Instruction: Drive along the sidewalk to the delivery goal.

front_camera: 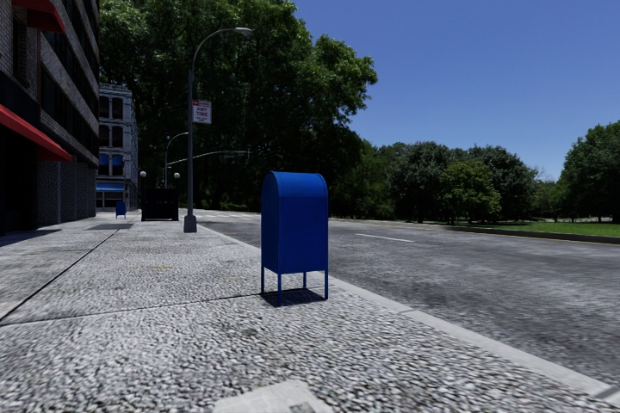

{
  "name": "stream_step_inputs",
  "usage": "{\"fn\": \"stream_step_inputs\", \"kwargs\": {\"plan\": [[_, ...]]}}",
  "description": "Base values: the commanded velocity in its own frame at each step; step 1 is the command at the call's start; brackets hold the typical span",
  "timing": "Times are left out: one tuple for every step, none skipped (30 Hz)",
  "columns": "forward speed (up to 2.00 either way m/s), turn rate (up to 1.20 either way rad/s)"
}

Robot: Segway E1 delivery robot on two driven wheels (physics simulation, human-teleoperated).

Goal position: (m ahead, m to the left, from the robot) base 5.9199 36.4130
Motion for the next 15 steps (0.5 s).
{"fn": "stream_step_inputs", "kwargs": {"plan": [[0.0,0.8],[0.0,0.8],[0.0,0.8],[0.0,0.8],[0.0,0.8],[0.0,0.8],[0.0,0.8],[0.0,0.8],[0.0,0.8],[0.0,0.8],[0.0,0.8],[0.0,0.8],[0.0,0.8],[0.0,0.8],[0.0,0.8]]}}
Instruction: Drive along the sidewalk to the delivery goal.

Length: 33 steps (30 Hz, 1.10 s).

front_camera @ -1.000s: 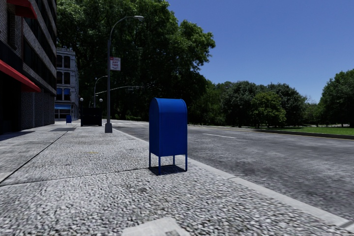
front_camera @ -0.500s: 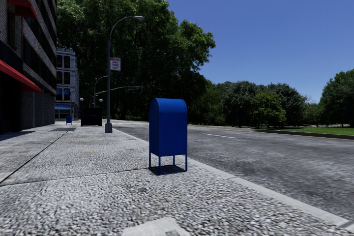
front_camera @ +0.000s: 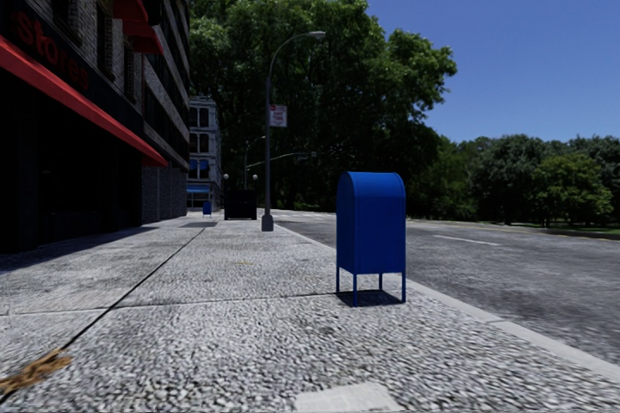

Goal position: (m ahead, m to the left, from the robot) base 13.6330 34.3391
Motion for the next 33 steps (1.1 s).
{"fn": "stream_step_inputs", "kwargs": {"plan": [[0.0,0.8],[0.0,0.8],[0.0,0.8],[0.0,0.8],[0.0,0.8],[0.0,0.8],[0.0,0.8],[0.0,0.8],[0.0,0.8],[0.0,0.8],[0.0,0.8],[0.0,0.8],[0.0,0.8],[0.0,0.8],[0.0,0.8],[0.0,0.71],[0.0,0.52],[0.0,0.07],[0.0,0.07],[0.0,0.01],[0.0,0.0],[0.0,0.0],[0.0,0.0],[0.0,0.0],[0.0,0.0],[0.06,0.0],[0.4,0.0],[0.72,0.0],[0.72,0.0],[1.17,0.0],[1.25,0.0],[1.29,0.0],[1.3,0.0]]}}
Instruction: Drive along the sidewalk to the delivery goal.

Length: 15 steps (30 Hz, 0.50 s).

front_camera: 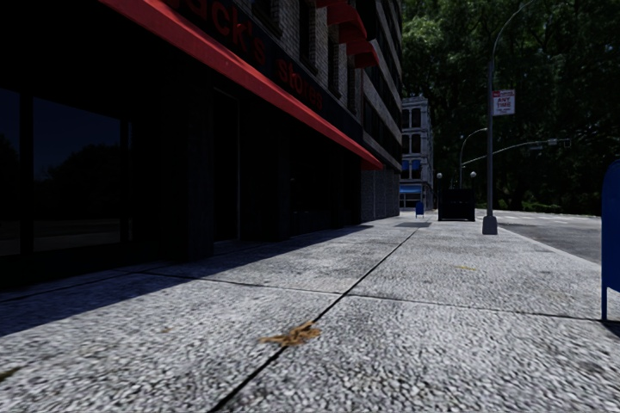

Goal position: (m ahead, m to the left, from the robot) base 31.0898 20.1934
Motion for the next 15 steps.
{"fn": "stream_step_inputs", "kwargs": {"plan": [[1.31,0.0],[1.32,0.0],[1.33,0.0],[1.34,0.0],[1.35,0.0],[1.35,0.0],[1.35,0.0],[1.35,0.0],[1.35,0.0],[1.35,0.0],[1.35,0.0],[1.35,0.0],[1.35,0.0],[1.35,0.0],[1.35,0.0]]}}
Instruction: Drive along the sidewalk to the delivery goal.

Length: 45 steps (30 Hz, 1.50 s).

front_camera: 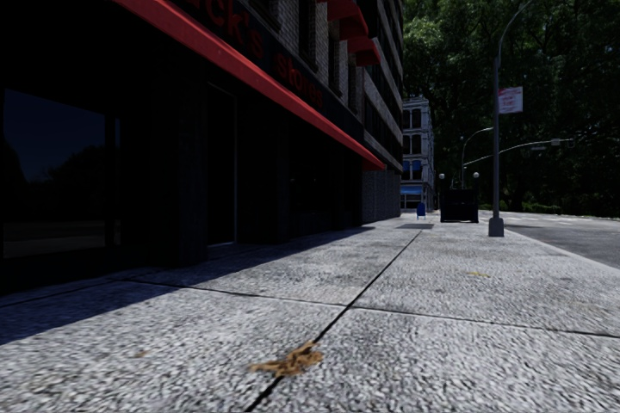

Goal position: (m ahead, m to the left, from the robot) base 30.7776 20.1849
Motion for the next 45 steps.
{"fn": "stream_step_inputs", "kwargs": {"plan": [[1.36,0.0],[1.36,0.0],[1.36,0.0],[1.36,0.0],[1.36,0.0],[1.36,0.0],[1.36,0.0],[1.36,0.0],[1.36,0.0],[1.36,0.0],[1.36,0.0],[1.36,0.0],[1.36,0.0],[1.36,-0.26],[1.36,-0.44],[1.36,-0.49],[1.36,-0.52],[1.36,-0.56],[1.36,-0.58],[1.36,-0.59],[1.36,-0.59],[1.36,-0.57],[1.36,-0.07],[1.36,0.0],[1.36,0.0],[1.36,0.0],[1.36,0.0],[1.36,0.0],[1.36,0.0],[1.36,0.0],[1.36,0.0],[1.36,0.0],[1.36,0.0],[1.36,0.0],[1.36,0.0],[1.36,-0.01],[1.36,-0.49],[1.36,-1.0],[1.36,-1.05],[1.36,-1.06],[1.36,-1.06],[1.36,-1.06],[1.36,-1.06],[1.36,-1.05],[1.35,-1.05]]}}
